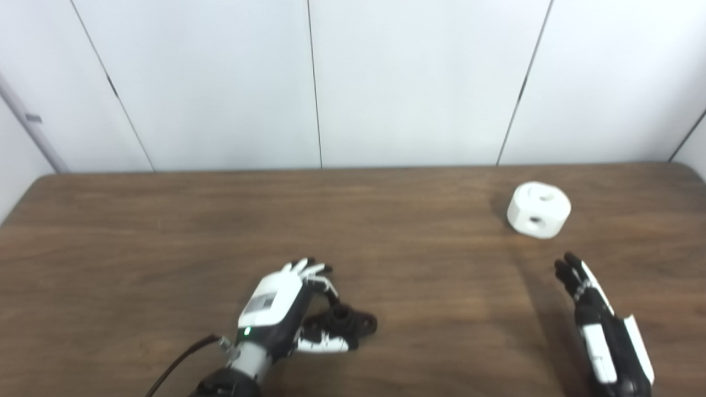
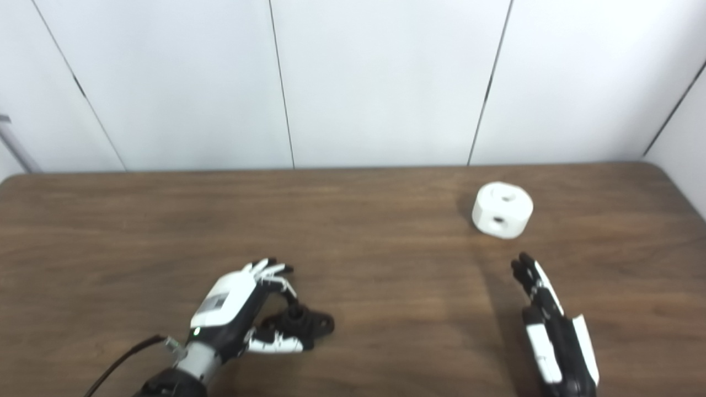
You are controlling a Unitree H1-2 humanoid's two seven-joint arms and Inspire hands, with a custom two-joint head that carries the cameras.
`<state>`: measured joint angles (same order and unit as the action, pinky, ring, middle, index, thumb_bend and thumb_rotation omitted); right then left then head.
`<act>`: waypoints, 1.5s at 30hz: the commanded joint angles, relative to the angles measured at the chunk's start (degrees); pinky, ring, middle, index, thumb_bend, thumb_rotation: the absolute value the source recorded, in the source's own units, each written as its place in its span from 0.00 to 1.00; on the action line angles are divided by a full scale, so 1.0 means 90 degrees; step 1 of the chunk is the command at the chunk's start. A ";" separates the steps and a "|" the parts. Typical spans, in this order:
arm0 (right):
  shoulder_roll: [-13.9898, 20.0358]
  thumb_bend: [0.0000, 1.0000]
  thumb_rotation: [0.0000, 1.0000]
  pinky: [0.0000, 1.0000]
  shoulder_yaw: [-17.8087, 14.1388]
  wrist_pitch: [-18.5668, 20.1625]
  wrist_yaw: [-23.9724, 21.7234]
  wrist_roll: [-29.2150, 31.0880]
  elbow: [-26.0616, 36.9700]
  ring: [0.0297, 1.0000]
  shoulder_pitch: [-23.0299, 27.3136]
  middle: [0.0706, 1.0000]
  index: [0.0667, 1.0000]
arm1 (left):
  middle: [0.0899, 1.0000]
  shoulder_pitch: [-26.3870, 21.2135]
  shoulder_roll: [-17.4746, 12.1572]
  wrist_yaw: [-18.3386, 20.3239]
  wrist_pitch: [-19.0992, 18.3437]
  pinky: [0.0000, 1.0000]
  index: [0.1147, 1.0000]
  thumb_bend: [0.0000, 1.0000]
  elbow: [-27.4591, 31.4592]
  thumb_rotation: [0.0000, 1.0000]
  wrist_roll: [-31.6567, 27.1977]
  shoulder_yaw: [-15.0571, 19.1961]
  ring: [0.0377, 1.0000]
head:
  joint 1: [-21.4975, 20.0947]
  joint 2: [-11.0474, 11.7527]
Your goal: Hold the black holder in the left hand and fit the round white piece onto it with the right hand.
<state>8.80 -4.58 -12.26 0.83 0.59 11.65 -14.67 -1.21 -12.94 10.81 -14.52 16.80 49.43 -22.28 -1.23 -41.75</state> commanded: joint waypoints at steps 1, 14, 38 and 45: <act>-0.0474 0.62 0.95 0.96 0.0194 0.0074 0.0053 0.0070 -0.0266 0.93 -0.0174 0.91 0.92 | 0.87 -0.0043 0.0105 -0.0092 0.0102 1.00 0.42 0.52 -0.0042 0.06 0.0176 -0.0086 0.97 | -0.0019 -0.0009; -0.0530 0.62 0.94 0.98 0.0246 0.0078 0.0169 -0.0115 -0.0155 0.94 -0.0151 0.91 0.92 | 0.87 0.0006 0.0213 -0.0183 0.0222 1.00 0.42 0.52 -0.0187 0.06 0.0192 -0.0125 0.96 | -0.0235 -0.0015; -0.0230 0.67 0.53 0.89 0.0148 0.1638 0.0830 -0.1953 0.0982 0.93 0.0756 0.93 0.93 | 0.85 -0.0027 -0.0081 -0.0032 0.0657 1.00 0.42 0.52 -0.0392 0.05 -0.0149 0.0182 0.95 | -0.1541 0.0426; -0.0038 0.73 0.47 0.95 0.0024 0.2388 0.0753 -0.2818 0.1166 0.99 0.1308 0.99 0.91 | 0.84 -0.0040 -0.0147 -0.0023 0.0738 1.00 0.42 0.52 -0.0485 0.05 -0.0242 0.0251 0.94 | -0.1854 0.0511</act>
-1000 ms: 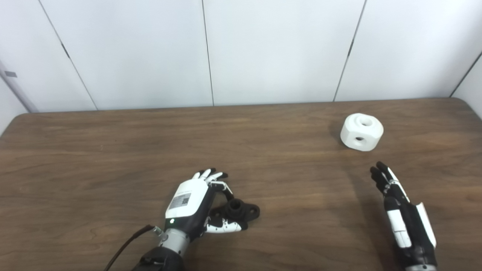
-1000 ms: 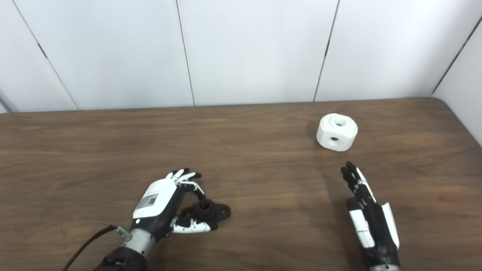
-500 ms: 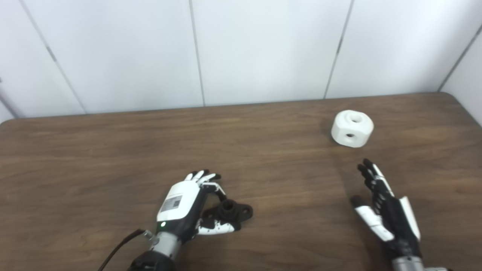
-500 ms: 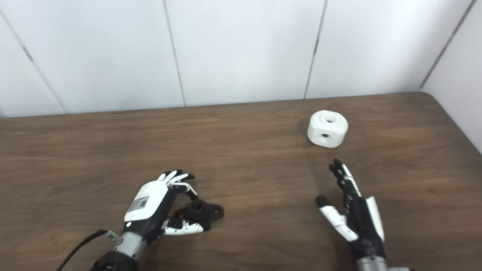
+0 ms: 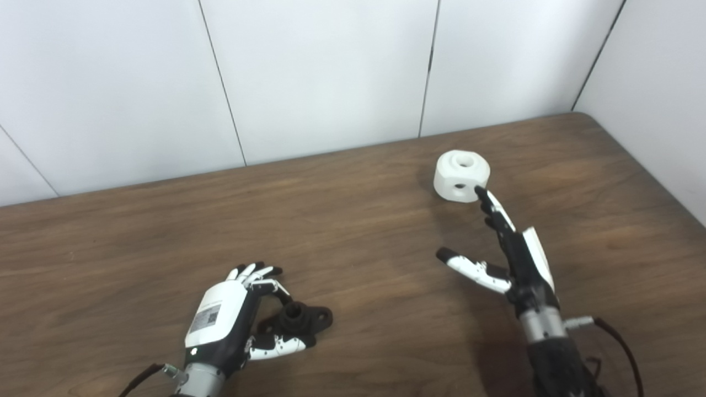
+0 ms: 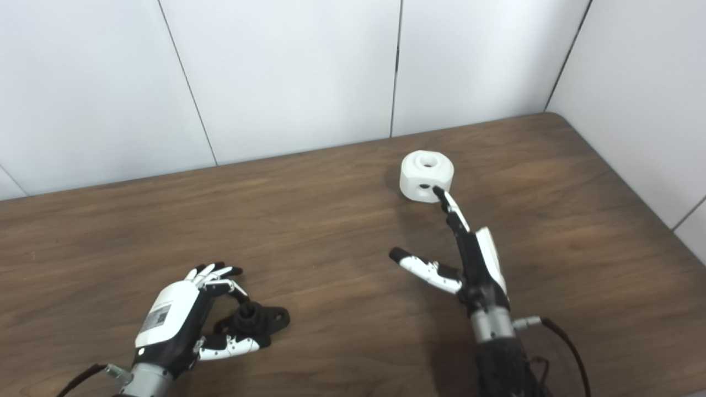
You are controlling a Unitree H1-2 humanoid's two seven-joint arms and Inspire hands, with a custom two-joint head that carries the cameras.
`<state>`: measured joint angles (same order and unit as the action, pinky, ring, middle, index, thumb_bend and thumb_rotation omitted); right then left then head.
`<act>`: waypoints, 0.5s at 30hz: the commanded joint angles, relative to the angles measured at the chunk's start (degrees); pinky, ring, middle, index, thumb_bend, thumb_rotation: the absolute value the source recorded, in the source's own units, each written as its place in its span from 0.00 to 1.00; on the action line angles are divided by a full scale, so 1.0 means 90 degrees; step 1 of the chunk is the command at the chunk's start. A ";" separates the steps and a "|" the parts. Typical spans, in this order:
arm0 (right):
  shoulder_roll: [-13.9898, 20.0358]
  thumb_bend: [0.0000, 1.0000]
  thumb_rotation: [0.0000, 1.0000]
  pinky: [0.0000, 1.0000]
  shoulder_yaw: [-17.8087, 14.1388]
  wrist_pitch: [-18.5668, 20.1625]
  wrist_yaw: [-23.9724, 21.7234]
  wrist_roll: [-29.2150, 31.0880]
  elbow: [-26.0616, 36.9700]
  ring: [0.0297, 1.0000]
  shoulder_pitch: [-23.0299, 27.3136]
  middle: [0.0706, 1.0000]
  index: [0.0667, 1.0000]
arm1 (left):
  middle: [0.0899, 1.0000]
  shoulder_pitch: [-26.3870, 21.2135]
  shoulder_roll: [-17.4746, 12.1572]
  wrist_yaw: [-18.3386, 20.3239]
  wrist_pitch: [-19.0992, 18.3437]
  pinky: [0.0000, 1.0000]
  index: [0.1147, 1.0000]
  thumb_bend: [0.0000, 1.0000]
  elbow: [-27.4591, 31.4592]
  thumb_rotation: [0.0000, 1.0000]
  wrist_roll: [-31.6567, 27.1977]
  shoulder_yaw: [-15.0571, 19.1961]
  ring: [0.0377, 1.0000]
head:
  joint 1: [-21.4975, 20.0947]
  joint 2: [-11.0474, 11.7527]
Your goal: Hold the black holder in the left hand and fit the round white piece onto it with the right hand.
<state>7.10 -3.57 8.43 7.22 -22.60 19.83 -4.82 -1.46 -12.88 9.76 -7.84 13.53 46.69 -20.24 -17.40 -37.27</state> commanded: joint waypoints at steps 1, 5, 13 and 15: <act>0.0183 0.74 0.48 0.97 -0.0093 0.0168 0.0015 -0.0340 0.0272 0.99 0.0266 0.99 0.92 | 0.84 -0.0017 -0.0161 0.0090 0.0002 1.00 0.42 0.52 -0.0135 0.05 0.0069 0.0024 0.94 | -0.0071 0.0016; 0.0465 0.76 0.43 1.00 -0.0137 0.0444 -0.0162 -0.0615 0.0285 1.00 0.0659 1.00 0.92 | 0.84 -0.0038 -0.0189 0.0083 0.0003 0.99 0.42 0.52 -0.0178 0.05 0.0111 0.0010 0.93 | -0.0116 0.0039; 0.0903 0.80 0.38 1.00 -0.0099 0.0941 -0.0489 -0.0962 0.0122 1.00 0.1254 1.00 0.90 | 0.84 -0.0010 -0.0207 0.0088 0.0005 0.99 0.42 0.52 -0.0210 0.05 0.0040 0.0015 0.93 | -0.0209 0.0070; 0.0956 0.80 0.37 1.00 -0.0109 0.1006 -0.0543 -0.0967 0.0068 1.00 0.1377 1.00 0.90 | 0.84 0.0009 -0.0220 0.0051 0.0047 0.99 0.42 0.52 -0.0240 0.05 0.0011 0.0026 0.93 | -0.0250 0.0089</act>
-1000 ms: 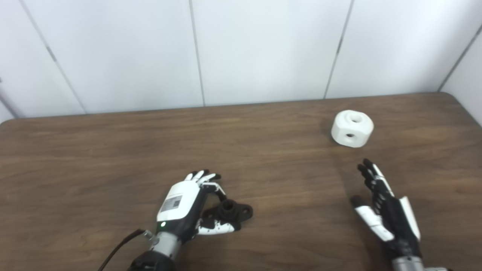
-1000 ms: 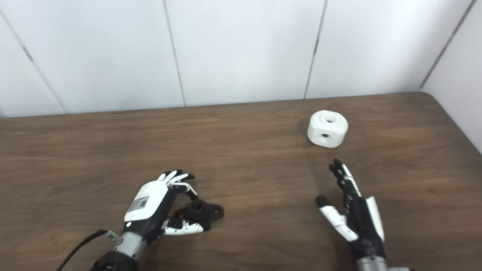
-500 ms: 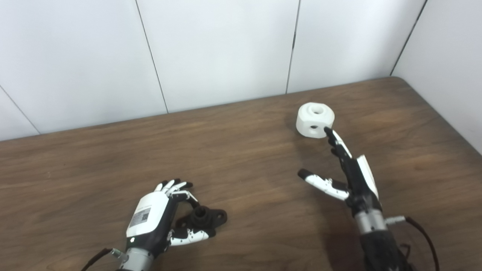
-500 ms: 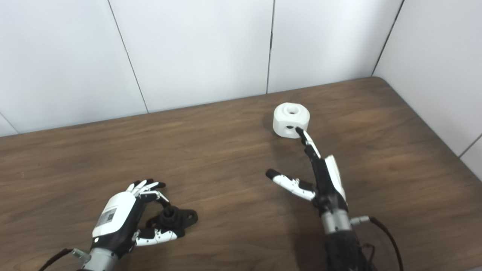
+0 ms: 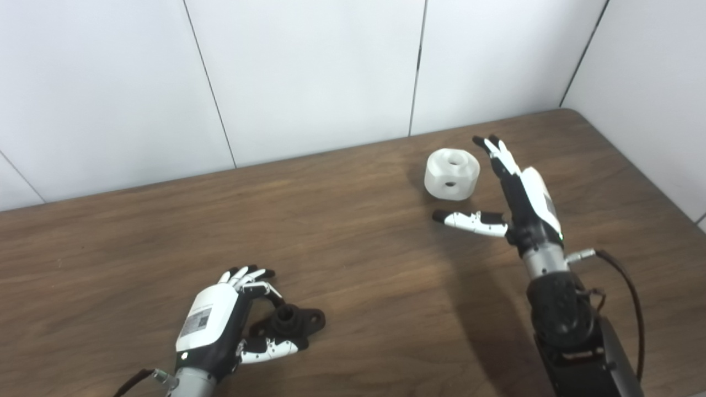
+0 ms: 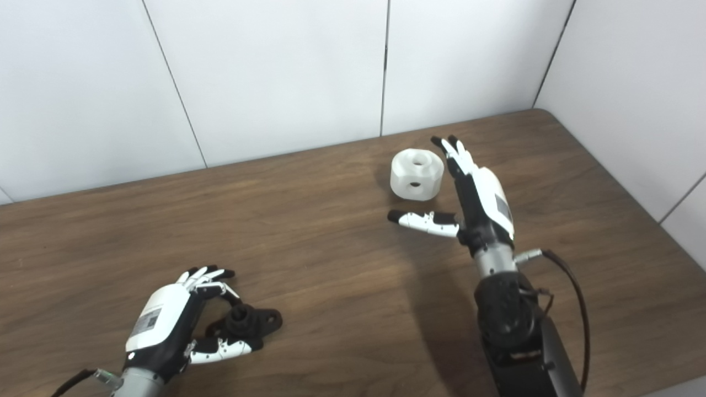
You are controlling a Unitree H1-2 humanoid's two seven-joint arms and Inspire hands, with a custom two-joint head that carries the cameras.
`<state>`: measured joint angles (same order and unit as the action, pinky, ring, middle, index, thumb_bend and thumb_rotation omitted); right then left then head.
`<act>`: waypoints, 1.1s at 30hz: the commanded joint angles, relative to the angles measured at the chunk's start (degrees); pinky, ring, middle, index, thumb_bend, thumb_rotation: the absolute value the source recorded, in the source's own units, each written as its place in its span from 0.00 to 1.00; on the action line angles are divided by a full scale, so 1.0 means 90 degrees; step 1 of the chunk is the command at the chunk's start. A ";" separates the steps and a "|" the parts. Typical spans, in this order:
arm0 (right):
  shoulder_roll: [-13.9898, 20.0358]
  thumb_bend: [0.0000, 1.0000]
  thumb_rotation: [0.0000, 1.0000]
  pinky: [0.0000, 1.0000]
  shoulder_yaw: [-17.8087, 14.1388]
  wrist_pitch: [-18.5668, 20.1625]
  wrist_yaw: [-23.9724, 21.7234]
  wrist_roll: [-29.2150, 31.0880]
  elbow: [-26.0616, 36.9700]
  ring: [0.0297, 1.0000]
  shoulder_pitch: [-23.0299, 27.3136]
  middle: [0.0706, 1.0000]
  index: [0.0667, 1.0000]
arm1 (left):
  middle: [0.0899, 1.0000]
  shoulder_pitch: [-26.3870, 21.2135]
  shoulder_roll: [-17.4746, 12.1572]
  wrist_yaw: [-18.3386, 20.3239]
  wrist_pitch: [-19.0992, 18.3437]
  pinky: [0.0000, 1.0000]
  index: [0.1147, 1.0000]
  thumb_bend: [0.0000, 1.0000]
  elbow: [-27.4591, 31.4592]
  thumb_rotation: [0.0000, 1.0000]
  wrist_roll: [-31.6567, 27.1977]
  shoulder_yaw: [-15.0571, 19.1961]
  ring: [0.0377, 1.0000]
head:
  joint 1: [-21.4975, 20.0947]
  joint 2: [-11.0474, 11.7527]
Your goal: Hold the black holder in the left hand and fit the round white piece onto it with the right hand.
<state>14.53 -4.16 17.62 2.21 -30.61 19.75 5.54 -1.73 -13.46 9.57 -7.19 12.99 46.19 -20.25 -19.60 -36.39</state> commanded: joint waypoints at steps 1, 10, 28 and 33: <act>0.0163 0.81 0.36 1.00 -0.0051 0.0003 -0.0009 -0.0073 0.0041 1.00 0.0288 1.00 0.90 | 0.84 0.0046 -0.0165 0.0064 -0.0009 0.99 0.42 0.52 -0.0191 0.05 0.0061 0.0032 0.93 | -0.0015 -0.0004; 0.0596 0.84 0.33 0.96 0.0018 0.0593 -0.0345 -0.0342 -0.0386 1.00 0.0971 1.00 0.91 | 0.83 0.0072 -0.0172 0.0086 0.0033 0.98 0.42 0.52 -0.0191 0.05 0.0033 0.0109 0.92 | -0.0105 0.0054; 0.1136 0.90 0.29 0.88 0.0067 0.1030 -0.1341 -0.1033 -0.1620 1.00 0.1952 1.00 0.88 | 0.83 0.0069 -0.0220 0.0078 0.0117 0.97 0.42 0.52 -0.0158 0.05 0.0041 0.0149 0.92 | -0.0141 0.0081; 0.1132 0.92 0.31 0.85 0.0021 0.1033 -0.1722 -0.1330 -0.1888 1.00 0.2120 0.99 0.87 | 0.83 0.0059 -0.0218 0.0149 0.0067 0.97 0.42 0.52 -0.0122 0.05 0.0034 0.0145 0.92 | -0.0148 0.0084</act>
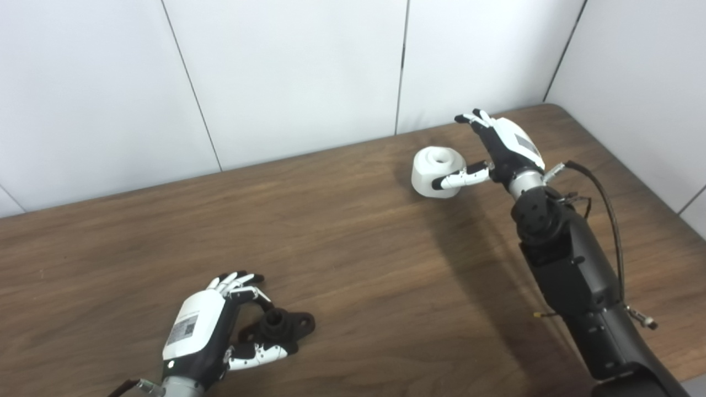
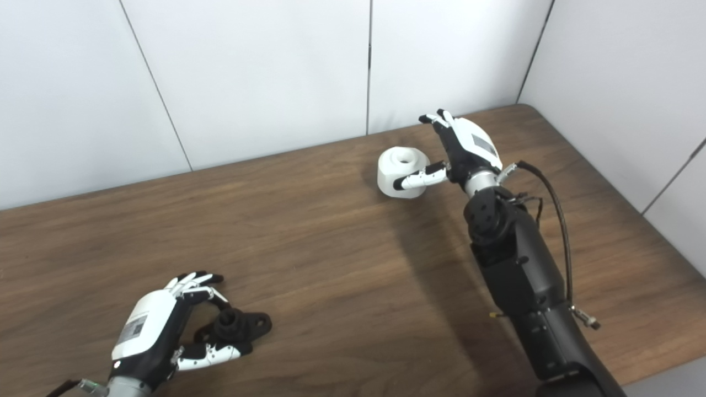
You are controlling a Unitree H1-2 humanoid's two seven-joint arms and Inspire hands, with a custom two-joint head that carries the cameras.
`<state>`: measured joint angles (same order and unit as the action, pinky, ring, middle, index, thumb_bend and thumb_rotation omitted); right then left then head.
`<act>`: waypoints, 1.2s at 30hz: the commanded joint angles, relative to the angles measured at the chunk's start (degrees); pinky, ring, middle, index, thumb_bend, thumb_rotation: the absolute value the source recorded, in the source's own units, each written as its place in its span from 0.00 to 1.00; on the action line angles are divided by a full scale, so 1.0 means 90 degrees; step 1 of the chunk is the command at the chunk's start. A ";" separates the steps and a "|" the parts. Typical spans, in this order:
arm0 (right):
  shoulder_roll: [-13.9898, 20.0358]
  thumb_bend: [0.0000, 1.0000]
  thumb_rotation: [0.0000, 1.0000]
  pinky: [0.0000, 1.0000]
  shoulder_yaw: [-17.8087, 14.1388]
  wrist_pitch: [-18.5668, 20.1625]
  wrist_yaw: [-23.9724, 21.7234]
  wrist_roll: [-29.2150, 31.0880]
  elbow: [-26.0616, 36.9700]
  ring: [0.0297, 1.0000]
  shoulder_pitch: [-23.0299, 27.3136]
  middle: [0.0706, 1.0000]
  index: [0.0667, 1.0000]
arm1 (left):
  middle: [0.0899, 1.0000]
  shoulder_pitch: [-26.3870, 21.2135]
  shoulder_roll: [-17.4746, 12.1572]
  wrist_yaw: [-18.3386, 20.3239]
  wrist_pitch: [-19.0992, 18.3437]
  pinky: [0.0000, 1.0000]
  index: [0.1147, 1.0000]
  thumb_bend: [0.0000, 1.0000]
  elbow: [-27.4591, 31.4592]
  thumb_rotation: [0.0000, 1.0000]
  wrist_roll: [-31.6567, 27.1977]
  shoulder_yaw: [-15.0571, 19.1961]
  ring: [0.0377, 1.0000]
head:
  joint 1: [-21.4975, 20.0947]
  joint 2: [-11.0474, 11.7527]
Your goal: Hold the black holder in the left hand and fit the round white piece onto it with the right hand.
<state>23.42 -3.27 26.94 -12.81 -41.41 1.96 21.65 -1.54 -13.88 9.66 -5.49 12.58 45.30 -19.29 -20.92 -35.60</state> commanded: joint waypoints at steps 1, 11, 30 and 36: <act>0.0131 0.92 0.31 0.80 -0.0092 -0.0002 -0.0104 -0.0177 0.0050 0.99 0.0356 0.99 0.87 | 0.83 0.0033 -0.0172 0.0143 -0.0126 0.97 0.42 0.52 -0.0078 0.05 0.0133 0.0036 0.92 | -0.0001 -0.0004; 0.0008 0.93 0.30 0.71 -0.0129 -0.0003 -0.0340 -0.0508 -0.0256 0.93 0.0564 0.95 0.82 | 0.84 -0.0031 -0.0175 0.0168 -0.0152 0.97 0.42 0.52 -0.0080 0.05 0.0184 0.0019 0.92 | -0.0023 0.0012; -0.0142 0.90 0.31 0.83 -0.0140 -0.0003 -0.0415 -0.0752 -0.0379 0.96 0.0604 0.94 0.78 | 0.83 -0.0024 -0.0205 0.0103 -0.0116 0.97 0.42 0.52 -0.0108 0.05 0.0215 0.0035 0.92 | -0.0041 0.0018; -0.0126 0.90 0.32 0.84 -0.0123 -0.0004 -0.0388 -0.0685 -0.0357 0.97 0.0581 0.93 0.76 | 0.83 -0.0008 -0.0195 0.0128 -0.0132 0.98 0.42 0.52 -0.0098 0.05 0.0177 0.0031 0.92 | -0.0035 0.0051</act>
<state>20.95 -3.86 27.02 -17.10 -47.41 -2.46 24.40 -1.70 -14.05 9.78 -5.54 12.58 45.21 -19.32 -21.18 -35.07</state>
